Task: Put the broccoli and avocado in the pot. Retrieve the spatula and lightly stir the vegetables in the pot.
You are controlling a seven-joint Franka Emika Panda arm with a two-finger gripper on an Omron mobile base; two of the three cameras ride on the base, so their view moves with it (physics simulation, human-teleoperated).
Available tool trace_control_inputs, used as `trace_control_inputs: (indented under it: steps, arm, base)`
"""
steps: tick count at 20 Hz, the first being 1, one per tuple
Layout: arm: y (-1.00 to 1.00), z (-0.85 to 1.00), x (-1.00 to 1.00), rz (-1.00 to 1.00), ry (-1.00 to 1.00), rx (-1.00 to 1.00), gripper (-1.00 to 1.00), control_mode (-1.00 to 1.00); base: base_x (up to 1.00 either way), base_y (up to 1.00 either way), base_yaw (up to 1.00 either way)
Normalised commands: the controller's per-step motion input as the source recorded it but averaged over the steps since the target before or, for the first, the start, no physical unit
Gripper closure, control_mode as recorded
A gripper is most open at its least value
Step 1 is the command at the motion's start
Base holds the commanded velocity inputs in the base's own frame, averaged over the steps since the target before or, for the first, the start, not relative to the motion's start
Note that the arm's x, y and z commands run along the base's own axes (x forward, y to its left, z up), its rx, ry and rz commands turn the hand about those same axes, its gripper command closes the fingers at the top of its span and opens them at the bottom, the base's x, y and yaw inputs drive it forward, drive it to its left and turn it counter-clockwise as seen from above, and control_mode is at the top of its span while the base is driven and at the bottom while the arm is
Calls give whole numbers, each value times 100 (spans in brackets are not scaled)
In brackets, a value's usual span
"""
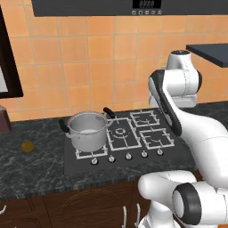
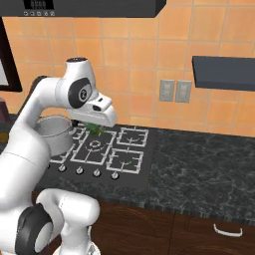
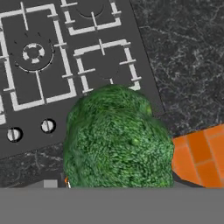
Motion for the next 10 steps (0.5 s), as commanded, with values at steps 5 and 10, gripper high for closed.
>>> trace_control_inputs:
  steps: [5,10]
  arm:
    - [76,37,-17,42,-10,-3,100,-100]
    - [3,22,-44,22,-19,-3,100,-100]
  base:
    - [0,0,0]
    - [0,0,0]
